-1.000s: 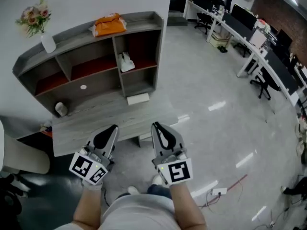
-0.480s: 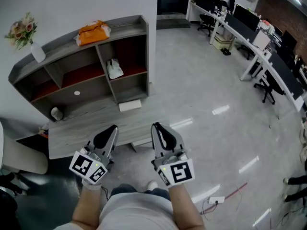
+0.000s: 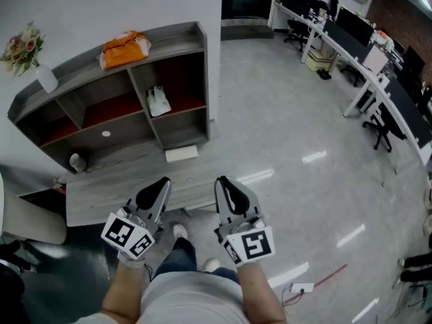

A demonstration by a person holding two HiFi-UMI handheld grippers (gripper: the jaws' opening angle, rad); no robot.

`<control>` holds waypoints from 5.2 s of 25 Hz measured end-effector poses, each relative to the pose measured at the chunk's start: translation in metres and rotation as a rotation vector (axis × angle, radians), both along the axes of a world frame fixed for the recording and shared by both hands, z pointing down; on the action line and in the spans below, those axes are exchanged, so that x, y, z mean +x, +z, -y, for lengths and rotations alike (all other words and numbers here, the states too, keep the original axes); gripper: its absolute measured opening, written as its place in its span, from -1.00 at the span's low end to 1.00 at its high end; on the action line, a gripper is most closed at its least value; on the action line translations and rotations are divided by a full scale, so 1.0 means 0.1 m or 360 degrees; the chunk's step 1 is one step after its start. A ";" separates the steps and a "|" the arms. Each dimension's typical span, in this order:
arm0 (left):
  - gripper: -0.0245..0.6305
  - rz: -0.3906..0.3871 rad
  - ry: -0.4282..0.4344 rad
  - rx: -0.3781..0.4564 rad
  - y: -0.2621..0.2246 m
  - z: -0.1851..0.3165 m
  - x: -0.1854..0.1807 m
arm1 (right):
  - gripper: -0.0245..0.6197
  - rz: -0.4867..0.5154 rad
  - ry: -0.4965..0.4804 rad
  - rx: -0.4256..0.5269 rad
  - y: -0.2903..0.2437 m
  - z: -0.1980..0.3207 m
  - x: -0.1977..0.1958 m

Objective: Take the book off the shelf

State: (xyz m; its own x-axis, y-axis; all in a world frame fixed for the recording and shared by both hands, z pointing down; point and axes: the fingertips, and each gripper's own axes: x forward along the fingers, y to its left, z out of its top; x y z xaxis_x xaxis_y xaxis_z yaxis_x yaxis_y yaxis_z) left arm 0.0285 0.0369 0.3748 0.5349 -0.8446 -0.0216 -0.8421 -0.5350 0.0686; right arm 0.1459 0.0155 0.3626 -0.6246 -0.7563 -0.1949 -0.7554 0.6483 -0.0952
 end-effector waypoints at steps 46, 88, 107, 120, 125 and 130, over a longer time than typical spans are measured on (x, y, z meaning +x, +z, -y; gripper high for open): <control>-0.31 -0.0046 -0.0512 -0.0081 0.37 3.77 -1.42 | -0.83 -0.0157 0.0184 -0.0154 0.21 2.22 -0.81; -0.42 0.0155 -0.0611 -0.0025 0.49 3.77 -1.29 | -0.83 -0.0180 0.0050 -0.0185 0.33 2.43 -0.48; -0.58 -0.0081 -0.0453 0.0155 0.16 3.37 -1.22 | -0.83 -0.0135 -0.0012 -0.0180 0.32 2.43 -0.59; -0.62 -0.0095 -0.0365 0.0100 0.23 3.05 -1.08 | -0.83 -0.0101 -0.0011 -0.0186 0.34 2.47 -0.61; -0.68 -0.0071 -0.0367 0.0039 0.37 2.94 -1.05 | -0.83 -0.0088 -0.0015 -0.0200 0.36 2.49 -0.61; -0.75 -0.0002 -0.0388 -0.0054 0.58 2.89 -1.07 | -0.83 -0.0080 -0.0035 -0.0216 0.39 2.50 -0.65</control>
